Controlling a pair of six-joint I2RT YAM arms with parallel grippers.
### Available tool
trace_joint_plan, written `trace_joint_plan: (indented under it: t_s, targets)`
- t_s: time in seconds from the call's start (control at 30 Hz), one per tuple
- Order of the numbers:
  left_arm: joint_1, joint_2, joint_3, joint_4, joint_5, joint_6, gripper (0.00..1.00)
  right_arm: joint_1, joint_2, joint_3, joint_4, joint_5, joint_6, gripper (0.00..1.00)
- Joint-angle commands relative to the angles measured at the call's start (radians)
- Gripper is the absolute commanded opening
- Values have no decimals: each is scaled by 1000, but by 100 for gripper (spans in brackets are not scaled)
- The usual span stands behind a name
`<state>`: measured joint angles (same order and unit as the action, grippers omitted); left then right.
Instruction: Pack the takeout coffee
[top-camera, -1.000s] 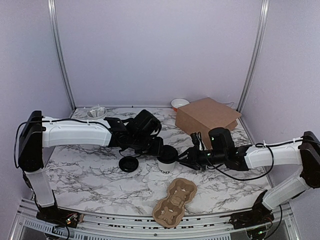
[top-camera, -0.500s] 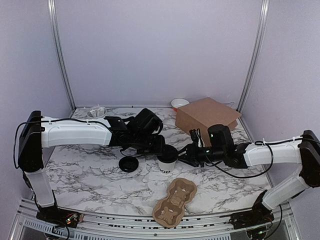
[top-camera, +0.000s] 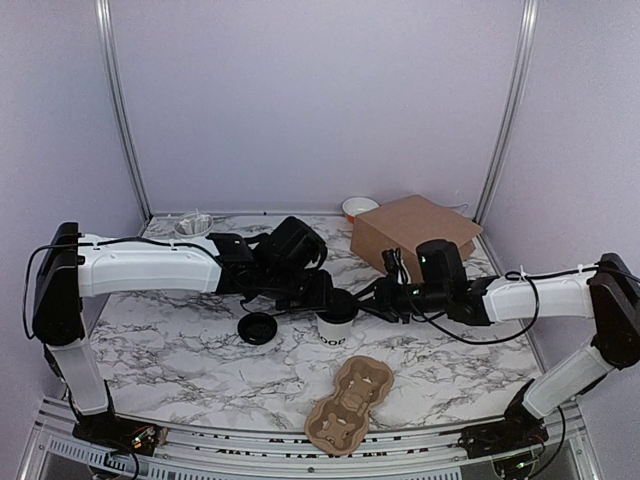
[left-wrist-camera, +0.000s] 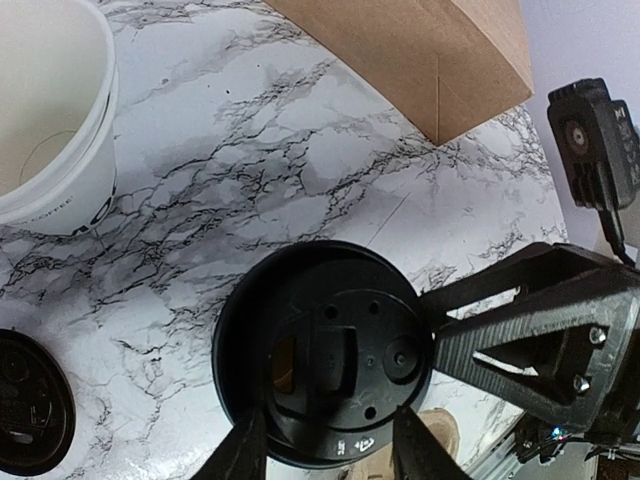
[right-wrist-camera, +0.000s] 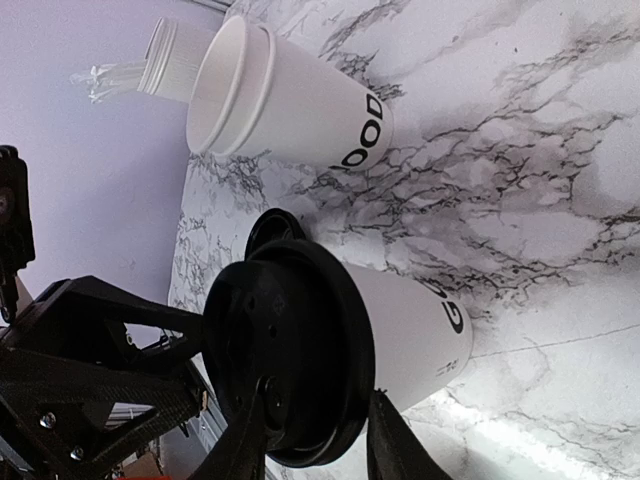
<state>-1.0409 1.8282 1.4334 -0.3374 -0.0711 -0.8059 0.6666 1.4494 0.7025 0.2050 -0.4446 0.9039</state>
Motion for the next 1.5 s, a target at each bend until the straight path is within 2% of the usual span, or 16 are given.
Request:
trace_joint_plan:
  t_s: [0.0,0.23,0.43,0.83,1.47]
  targets:
    - [-10,-48,-12,12,8,-13,44,-39,16,66,-22,-22,-53,33]
    - [-11,-98,-55,9,-48,-21,44,-41,16,101,-93,-29,-97,37]
    - [1,-115,-48,-38,-111,11,45,-41,-50,26,-100,-9,-73,37]
    - [64,-2,36,-53,18,136,47,-24,-55,-36,-5,-34,-5,36]
    - [61,66,58,-56,54,172,51,-6,-1,-23,15,-43,-9,35]
